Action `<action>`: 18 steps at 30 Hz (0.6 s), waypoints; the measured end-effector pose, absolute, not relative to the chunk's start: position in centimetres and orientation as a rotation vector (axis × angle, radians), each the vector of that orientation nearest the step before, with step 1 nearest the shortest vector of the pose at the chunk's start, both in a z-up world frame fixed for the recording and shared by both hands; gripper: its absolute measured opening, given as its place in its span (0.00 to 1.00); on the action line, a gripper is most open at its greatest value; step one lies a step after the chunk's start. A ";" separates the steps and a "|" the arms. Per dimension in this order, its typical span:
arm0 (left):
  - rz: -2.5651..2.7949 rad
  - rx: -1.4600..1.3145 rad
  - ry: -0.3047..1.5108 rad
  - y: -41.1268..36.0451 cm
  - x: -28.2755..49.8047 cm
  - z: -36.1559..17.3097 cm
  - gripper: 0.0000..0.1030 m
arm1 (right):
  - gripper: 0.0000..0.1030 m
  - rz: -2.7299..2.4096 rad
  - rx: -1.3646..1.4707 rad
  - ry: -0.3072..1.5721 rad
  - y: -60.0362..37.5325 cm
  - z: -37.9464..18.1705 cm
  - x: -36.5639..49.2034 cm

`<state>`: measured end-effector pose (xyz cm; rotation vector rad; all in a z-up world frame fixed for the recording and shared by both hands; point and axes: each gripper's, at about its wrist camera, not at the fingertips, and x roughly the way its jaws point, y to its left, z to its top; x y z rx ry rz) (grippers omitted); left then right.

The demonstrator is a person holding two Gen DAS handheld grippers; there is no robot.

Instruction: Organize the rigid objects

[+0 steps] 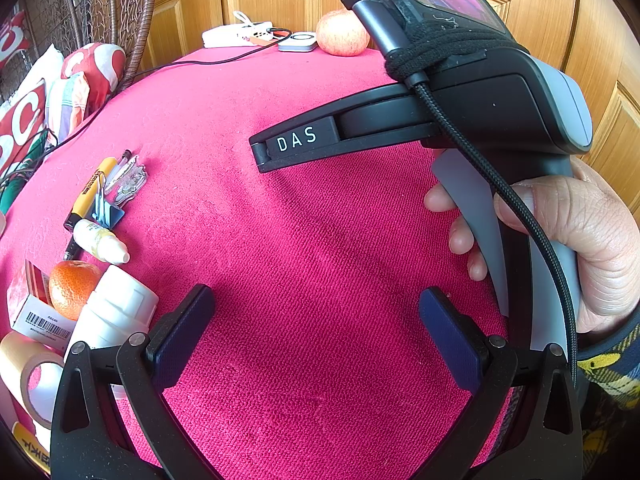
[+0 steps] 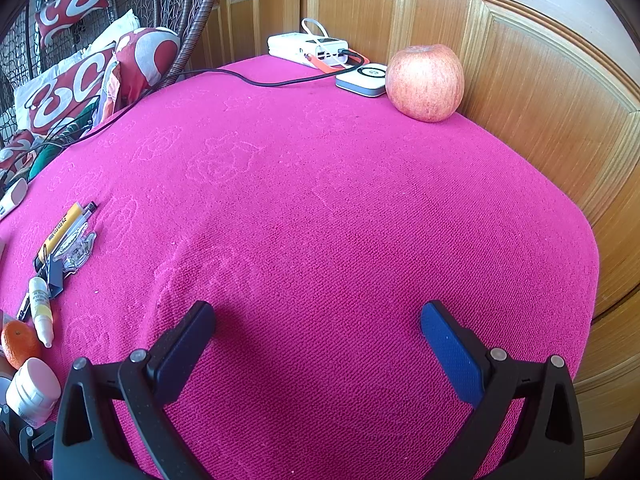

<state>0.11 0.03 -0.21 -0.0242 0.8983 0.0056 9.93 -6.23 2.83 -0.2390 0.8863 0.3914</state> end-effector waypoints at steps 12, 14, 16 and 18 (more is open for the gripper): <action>0.011 -0.027 0.895 0.3 -0.2 -0.1 1.00 | 1.00 0.392 -0.239 0.886 -6.2 2.8 9.9; 0.044 -0.043 0.875 0.3 -1.0 0.3 1.00 | 1.00 0.392 -0.237 0.887 -6.2 2.8 9.9; 0.059 -0.078 0.813 0.6 -2.9 1.6 1.00 | 1.00 0.393 -0.236 0.887 -6.3 2.8 10.0; 0.049 -0.110 0.766 1.1 -4.8 3.0 1.00 | 1.00 0.392 -0.238 0.887 -6.2 2.8 10.0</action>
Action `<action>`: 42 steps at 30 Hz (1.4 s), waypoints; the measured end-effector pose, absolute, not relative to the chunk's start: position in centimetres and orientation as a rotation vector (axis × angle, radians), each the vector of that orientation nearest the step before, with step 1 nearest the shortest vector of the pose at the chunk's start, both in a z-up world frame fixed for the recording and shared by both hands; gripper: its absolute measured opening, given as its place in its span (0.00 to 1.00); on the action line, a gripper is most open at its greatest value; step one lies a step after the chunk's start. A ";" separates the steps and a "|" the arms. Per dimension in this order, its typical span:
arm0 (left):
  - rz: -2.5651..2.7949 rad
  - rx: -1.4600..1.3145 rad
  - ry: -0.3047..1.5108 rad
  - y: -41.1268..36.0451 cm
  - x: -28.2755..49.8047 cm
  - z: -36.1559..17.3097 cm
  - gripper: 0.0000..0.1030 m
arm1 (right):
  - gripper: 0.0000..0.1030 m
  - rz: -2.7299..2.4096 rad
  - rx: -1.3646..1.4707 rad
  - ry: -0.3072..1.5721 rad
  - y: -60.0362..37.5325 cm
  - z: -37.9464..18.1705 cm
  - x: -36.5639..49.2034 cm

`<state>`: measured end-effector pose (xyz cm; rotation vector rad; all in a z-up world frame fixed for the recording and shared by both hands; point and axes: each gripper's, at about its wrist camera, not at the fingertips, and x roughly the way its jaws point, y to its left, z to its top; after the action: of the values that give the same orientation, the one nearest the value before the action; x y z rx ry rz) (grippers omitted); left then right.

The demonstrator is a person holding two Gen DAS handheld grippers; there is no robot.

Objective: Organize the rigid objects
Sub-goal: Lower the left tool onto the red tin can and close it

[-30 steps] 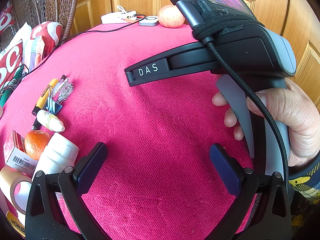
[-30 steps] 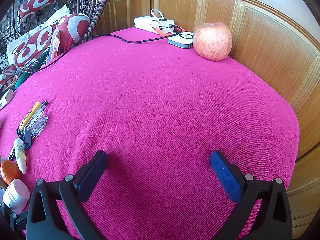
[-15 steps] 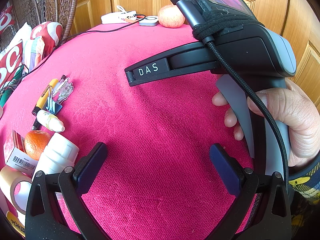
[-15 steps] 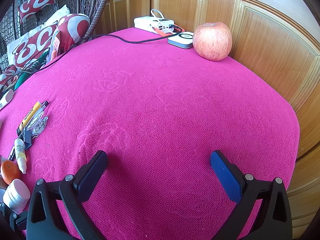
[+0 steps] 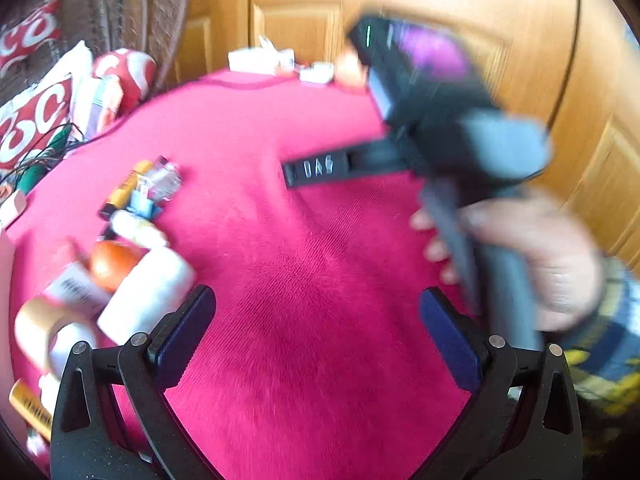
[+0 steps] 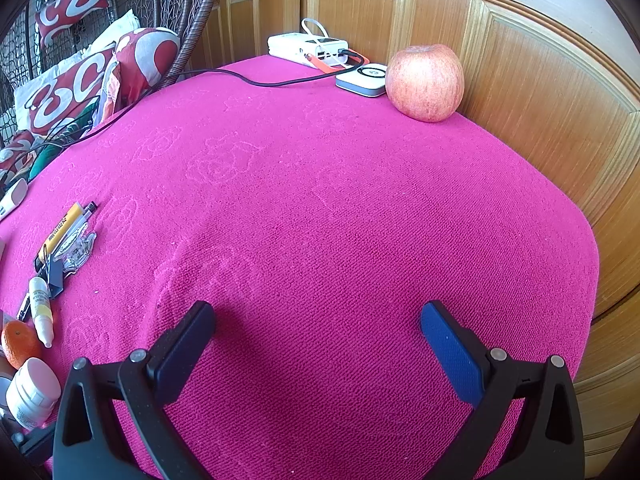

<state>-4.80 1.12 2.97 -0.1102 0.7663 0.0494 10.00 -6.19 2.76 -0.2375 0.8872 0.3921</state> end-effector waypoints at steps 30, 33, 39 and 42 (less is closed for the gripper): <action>0.038 0.103 1.169 15.5 -15.8 1.7 0.69 | 1.00 0.392 -0.238 0.887 -6.2 2.8 10.0; 0.051 0.133 1.212 15.9 -15.9 1.7 0.69 | 1.00 0.392 -0.237 0.887 -6.2 2.8 10.0; 0.047 0.145 1.233 15.9 -16.0 1.5 0.69 | 1.00 0.391 -0.238 0.887 -6.1 2.8 10.0; 0.055 0.169 1.245 15.4 -15.8 0.7 0.66 | 1.00 0.393 -0.236 0.887 -6.2 2.8 10.0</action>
<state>-15.77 15.39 0.68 0.1690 1.2451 0.0546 10.01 -6.18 2.77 -0.2361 0.8873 0.3928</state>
